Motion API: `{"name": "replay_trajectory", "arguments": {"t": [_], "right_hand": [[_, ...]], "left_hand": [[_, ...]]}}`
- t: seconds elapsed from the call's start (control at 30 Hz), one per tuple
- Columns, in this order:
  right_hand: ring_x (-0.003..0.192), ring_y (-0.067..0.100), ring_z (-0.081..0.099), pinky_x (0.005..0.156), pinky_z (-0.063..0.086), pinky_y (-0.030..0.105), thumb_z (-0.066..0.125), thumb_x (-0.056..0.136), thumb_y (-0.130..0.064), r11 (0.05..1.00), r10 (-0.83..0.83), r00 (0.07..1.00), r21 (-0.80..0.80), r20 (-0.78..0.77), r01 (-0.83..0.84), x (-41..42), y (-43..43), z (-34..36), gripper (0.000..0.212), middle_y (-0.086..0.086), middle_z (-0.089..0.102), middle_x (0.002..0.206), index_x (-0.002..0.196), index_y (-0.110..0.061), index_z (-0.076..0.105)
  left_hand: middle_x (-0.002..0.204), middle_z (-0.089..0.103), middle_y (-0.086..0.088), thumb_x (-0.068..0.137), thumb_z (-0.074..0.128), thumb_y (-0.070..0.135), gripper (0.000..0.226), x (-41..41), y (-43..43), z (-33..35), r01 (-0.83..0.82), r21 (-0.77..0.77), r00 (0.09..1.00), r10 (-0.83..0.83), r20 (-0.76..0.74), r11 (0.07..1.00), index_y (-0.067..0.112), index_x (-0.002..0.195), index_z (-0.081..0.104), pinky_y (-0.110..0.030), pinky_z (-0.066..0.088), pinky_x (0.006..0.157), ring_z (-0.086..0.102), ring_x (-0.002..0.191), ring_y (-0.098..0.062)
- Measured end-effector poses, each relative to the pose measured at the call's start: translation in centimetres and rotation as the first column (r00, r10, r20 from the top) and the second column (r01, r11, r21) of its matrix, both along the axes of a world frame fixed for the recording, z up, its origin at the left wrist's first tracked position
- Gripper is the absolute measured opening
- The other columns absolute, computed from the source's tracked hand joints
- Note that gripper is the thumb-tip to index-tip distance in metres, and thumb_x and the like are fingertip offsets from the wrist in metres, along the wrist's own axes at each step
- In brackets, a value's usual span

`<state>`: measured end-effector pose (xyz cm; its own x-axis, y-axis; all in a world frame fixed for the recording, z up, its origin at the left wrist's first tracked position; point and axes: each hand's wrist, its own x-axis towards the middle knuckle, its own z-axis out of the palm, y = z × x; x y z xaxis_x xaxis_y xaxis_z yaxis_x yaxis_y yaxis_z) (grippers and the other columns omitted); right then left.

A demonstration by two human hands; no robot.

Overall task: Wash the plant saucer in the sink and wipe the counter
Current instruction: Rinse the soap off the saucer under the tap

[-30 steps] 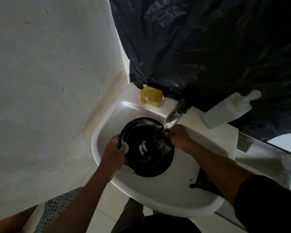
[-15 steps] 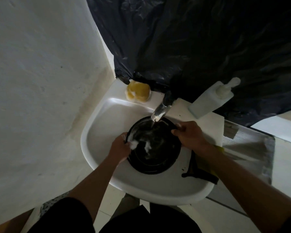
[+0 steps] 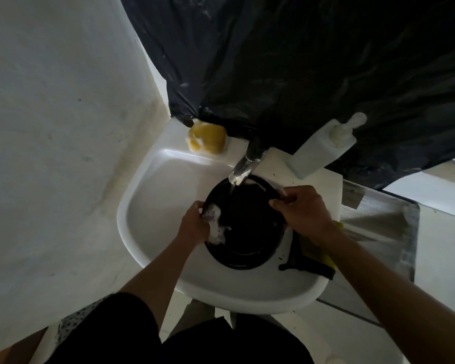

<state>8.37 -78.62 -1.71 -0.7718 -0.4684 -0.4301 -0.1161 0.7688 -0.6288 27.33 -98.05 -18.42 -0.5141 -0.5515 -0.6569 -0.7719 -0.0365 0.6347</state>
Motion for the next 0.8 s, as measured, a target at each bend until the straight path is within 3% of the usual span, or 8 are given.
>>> {"name": "replay_trajectory", "arguments": {"t": [0.07,0.1,0.2,0.27,0.47,0.57,0.67,0.8], "right_hand": [[0.067,0.002,0.063,0.059,0.047,0.012,0.075,0.089,-0.028,1.0,0.005,1.0,0.013,-0.019,-0.005,0.1,-0.4,-0.3,0.018,0.002,0.073,0.08,0.085,-0.011,0.076],[0.068,0.001,0.062,0.059,0.045,0.011,0.075,0.089,-0.028,1.0,0.005,1.0,0.014,-0.019,-0.005,0.1,-0.6,-0.5,0.018,0.002,0.073,0.081,0.086,-0.01,0.076],[0.072,0.009,0.068,0.066,0.05,0.021,0.075,0.089,-0.026,1.0,0.024,1.0,0.0,-0.001,-0.024,0.1,-1.2,-1.4,0.018,0.004,0.075,0.08,0.086,-0.008,0.076],[0.069,0.006,0.067,0.065,0.051,0.024,0.076,0.088,-0.025,1.0,0.022,1.0,-0.001,0.014,-0.022,0.0,-1.5,-2.0,0.015,0.003,0.075,0.078,0.086,-0.01,0.077],[0.075,0.017,0.072,0.077,0.057,0.032,0.077,0.088,-0.023,1.0,-0.01,0.998,0.01,0.056,0.009,-0.2,-2.2,-4.1,0.011,0.002,0.074,0.074,0.086,-0.012,0.078],[0.08,0.019,0.072,0.08,0.057,0.032,0.077,0.088,-0.02,0.999,-0.019,0.998,0.033,0.064,0.016,0.0,-2.8,-4.6,0.013,0.002,0.072,0.076,0.083,-0.007,0.076],[0.077,0.024,0.074,0.08,0.061,0.042,0.077,0.086,-0.02,0.998,-0.033,0.995,0.054,0.089,0.028,0.1,-3.5,-5.6,0.017,0.007,0.073,0.075,0.072,-0.011,0.072],[0.078,0.034,0.072,0.074,0.06,0.053,0.074,0.083,-0.024,0.999,0.013,0.998,0.035,0.055,-0.015,0.1,-4.6,-7.5,0.023,0.015,0.07,0.079,0.068,-0.01,0.066]], "left_hand": [[0.097,0.074,-0.009,0.082,0.058,0.021,0.029,0.5,-0.5,0.5,-0.032,0.001,0.999,0.032,-0.009,0.999,0.043,0.102,0.053,-0.062,0.061,0.075,0.073,0.091,-0.035],[0.097,0.073,-0.009,0.082,0.059,0.02,0.029,0.6,-0.7,1.5,-0.047,0.0,0.999,0.047,-0.015,0.999,0.04,0.103,0.054,-0.061,0.061,0.076,0.073,0.09,-0.035],[0.097,0.071,-0.011,0.077,0.058,0.02,0.03,0.6,-1.0,4.5,-0.092,0.017,0.995,0.092,-0.042,0.996,0.034,0.103,0.055,-0.062,0.06,0.08,0.07,0.09,-0.036],[0.1,0.07,-0.011,0.073,0.057,0.023,0.03,0.9,-1.5,5.2,-0.117,0.029,0.992,0.118,-0.048,0.993,0.037,0.099,0.055,-0.062,0.06,0.081,0.07,0.093,-0.037],[0.1,0.07,-0.008,0.083,0.06,0.013,0.032,1.6,-2.5,7.0,-0.128,-0.02,0.989,0.126,-0.073,0.992,0.041,0.097,0.054,-0.06,0.06,0.082,0.07,0.091,-0.03],[0.095,0.068,-0.004,0.09,0.061,0.007,0.03,1.6,-2.7,9.4,-0.128,-0.062,0.989,0.123,-0.082,0.99,0.033,0.104,0.053,-0.05,0.06,0.076,0.068,0.083,-0.023],[0.089,0.064,0.0,0.095,0.061,0.004,0.027,1.9,-3.0,10.5,-0.1,-0.134,0.991,0.087,-0.101,0.986,0.025,0.111,0.052,-0.037,0.053,0.067,0.061,0.07,-0.018],[0.086,0.061,-0.001,0.095,0.06,0.002,0.028,2.9,-3.6,11.2,-0.067,-0.219,0.991,0.041,-0.124,0.973,0.019,0.115,0.049,-0.029,0.044,0.062,0.058,0.07,-0.013]]}}
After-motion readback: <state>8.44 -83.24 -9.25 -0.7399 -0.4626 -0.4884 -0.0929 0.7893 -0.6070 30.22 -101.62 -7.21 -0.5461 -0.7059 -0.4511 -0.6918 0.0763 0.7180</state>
